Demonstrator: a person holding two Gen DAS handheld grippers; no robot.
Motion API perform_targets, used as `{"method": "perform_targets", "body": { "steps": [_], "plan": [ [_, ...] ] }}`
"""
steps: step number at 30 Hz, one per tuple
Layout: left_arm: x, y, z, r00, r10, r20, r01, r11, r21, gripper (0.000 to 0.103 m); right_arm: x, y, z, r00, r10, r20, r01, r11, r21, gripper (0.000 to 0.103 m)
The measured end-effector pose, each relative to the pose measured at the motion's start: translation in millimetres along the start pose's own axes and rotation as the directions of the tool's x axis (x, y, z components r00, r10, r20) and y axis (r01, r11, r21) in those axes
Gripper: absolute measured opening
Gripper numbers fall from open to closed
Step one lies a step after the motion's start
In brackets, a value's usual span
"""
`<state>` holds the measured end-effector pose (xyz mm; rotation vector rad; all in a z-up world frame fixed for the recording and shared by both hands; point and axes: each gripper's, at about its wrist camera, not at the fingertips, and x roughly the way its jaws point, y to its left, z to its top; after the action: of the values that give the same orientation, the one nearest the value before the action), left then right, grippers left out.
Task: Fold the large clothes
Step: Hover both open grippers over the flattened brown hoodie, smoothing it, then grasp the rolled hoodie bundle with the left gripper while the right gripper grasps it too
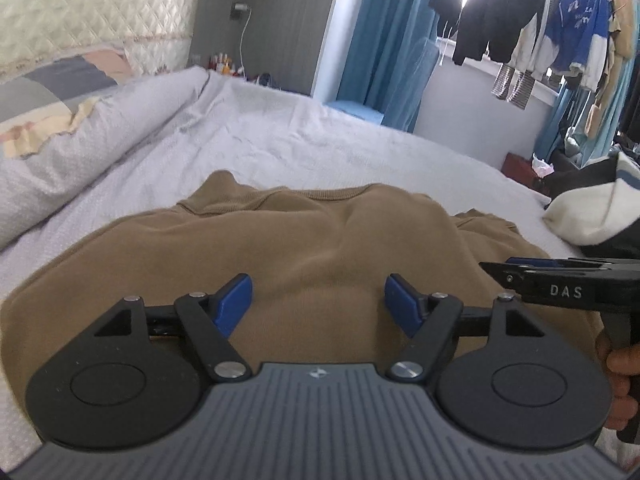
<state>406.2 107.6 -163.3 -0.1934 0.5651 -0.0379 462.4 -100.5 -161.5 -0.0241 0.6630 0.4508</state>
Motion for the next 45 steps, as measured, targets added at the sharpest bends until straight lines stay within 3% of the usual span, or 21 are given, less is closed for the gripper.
{"method": "perform_targets", "body": {
  "steps": [10,15,19,26,29,32,34,35,36,38,39,42,43,45],
  "plan": [
    [-64,-10,-16,0.997,0.027,0.066,-0.024,0.998,-0.057,0.083,-52,-7,-4,0.997,0.004,0.078,-0.009,0.998,0.064,0.051],
    [-82,-30,-41,0.997,0.058,0.041,-0.056,0.997,-0.052,0.084,-89,-19,-19,0.995,0.024,0.097,-0.039,0.988,0.153,0.052],
    [-87,-36,-55,0.990,0.138,0.009,-0.137,0.990,-0.044,0.084,-115,-29,-41,0.996,0.018,0.084,-0.036,0.975,0.218,0.053],
    [-104,-13,-62,0.971,0.240,0.003,-0.236,0.957,-0.171,0.094,-129,-52,-63,0.999,0.034,0.032,-0.043,0.925,0.376,0.055],
    [-108,1,-66,0.954,0.300,0.000,-0.293,0.932,-0.213,0.095,-124,-63,-72,0.998,0.062,-0.006,-0.052,0.885,0.463,0.055],
    [-109,22,-67,0.961,0.275,-0.021,-0.267,0.907,-0.325,0.096,-119,-75,-83,0.996,0.078,-0.041,-0.043,0.842,0.538,0.055],
    [-105,41,-72,0.977,0.209,-0.041,-0.205,0.874,-0.441,0.097,-114,-84,-87,0.994,0.095,-0.049,-0.048,0.803,0.594,0.057],
    [-103,51,-76,0.983,0.176,-0.045,-0.175,0.847,-0.502,0.097,-112,-88,-89,0.994,0.102,-0.049,-0.050,0.785,0.618,0.063],
    [-101,63,-82,0.989,0.141,-0.045,-0.140,0.801,-0.582,0.097,-110,-91,-90,0.993,0.108,-0.048,-0.053,0.766,0.640,0.067],
    [-99,81,-95,0.995,0.089,-0.037,-0.089,0.699,-0.709,0.097,-108,-98,-94,0.992,0.122,-0.031,-0.067,0.720,0.691,0.086],
    [-98,93,-104,0.999,0.049,-0.020,-0.046,0.619,-0.784,0.097,-106,-102,-97,0.991,0.130,-0.017,-0.079,0.691,0.718,0.089],
    [-91,116,-125,0.996,-0.054,0.067,0.083,0.422,-0.903,0.097,-98,-116,-107,0.988,0.155,0.020,-0.107,0.578,0.809,0.099],
    [-90,120,-129,0.994,-0.063,0.087,0.105,0.382,-0.918,0.097,-96,-121,-111,0.986,0.163,0.036,-0.119,0.536,0.836,0.103],
    [-90,123,-132,0.993,-0.056,0.107,0.120,0.361,-0.925,0.097,-90,-131,-120,0.983,0.169,0.069,-0.137,0.435,0.890,0.103]
  ]
}}
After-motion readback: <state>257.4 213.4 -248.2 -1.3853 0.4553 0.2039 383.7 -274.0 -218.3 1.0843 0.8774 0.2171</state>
